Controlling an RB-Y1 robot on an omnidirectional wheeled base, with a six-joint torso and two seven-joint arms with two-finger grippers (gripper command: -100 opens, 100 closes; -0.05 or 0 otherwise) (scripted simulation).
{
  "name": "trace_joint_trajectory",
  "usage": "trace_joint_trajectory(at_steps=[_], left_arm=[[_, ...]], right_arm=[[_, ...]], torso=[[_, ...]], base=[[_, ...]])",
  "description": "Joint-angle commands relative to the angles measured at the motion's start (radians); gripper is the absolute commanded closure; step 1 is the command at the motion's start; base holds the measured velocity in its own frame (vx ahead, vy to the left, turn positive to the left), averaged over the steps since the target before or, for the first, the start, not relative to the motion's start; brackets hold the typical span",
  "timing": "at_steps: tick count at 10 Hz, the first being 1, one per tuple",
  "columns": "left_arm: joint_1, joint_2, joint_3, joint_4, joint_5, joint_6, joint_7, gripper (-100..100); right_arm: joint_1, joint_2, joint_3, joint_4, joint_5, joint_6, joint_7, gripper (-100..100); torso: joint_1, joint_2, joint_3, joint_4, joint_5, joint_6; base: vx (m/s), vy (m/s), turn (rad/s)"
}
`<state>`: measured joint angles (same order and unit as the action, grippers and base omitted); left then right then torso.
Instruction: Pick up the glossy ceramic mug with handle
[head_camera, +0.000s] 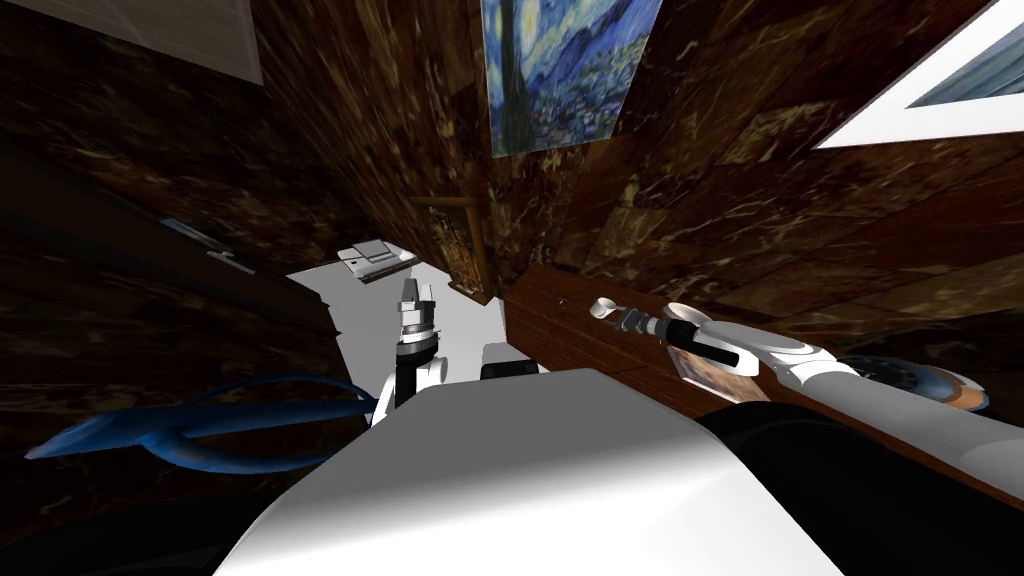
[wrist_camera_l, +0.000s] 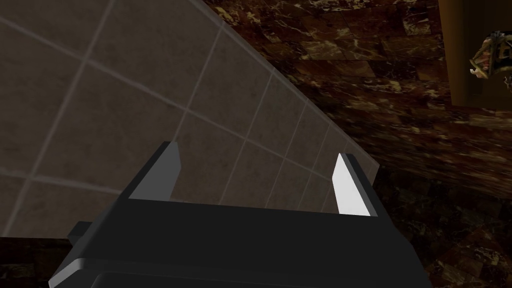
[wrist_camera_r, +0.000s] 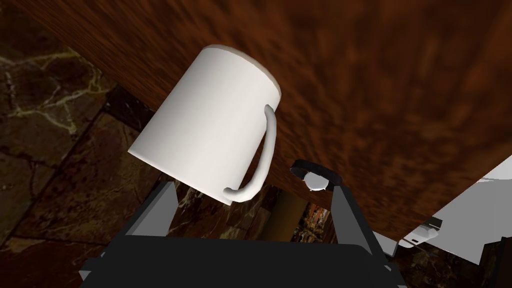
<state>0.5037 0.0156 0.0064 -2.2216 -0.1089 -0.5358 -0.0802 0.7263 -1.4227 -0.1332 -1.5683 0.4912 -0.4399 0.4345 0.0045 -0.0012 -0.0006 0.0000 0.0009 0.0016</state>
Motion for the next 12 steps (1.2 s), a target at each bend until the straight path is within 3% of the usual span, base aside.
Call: trace_joint_trajectory(at_steps=[1, 9, 11, 12], left_arm=[[0.000, 0.000, 0.000, 0.000, 0.000, 0.000, 0.000, 0], [0.000, 0.000, 0.000, 0.000, 0.000, 0.000, 0.000, 0], [0.000, 0.000, 0.000, 0.000, 0.000, 0.000, 0.000, 0], [0.000, 0.000, 0.000, 0.000, 0.000, 0.000, 0.000, 0]], right_arm=[[0.008, 0.002, 0.000, 0.004, -0.018, -0.013, 0.036, -100], [0.008, 0.002, 0.000, 0.004, -0.018, -0.013, 0.036, -100], [0.044, -0.001, 0.001, 0.010, -0.083, -0.046, 0.105, -100], [0.044, -0.001, 0.001, 0.010, -0.083, -0.046, 0.122, -100]], torso=[[0.000, 0.000, 0.000, 0.000, 0.000, 0.000], [-0.003, 0.002, 0.001, 0.000, -0.001, 0.000], [-0.001, 0.001, 0.000, 0.000, 0.000, 0.000], [0.001, 0.000, 0.000, 0.000, 0.000, 0.000]], base=[[0.034, 0.043, -0.124], [0.001, 0.001, -0.003], [0.038, 0.046, -0.136], [0.028, 0.034, -0.101]])
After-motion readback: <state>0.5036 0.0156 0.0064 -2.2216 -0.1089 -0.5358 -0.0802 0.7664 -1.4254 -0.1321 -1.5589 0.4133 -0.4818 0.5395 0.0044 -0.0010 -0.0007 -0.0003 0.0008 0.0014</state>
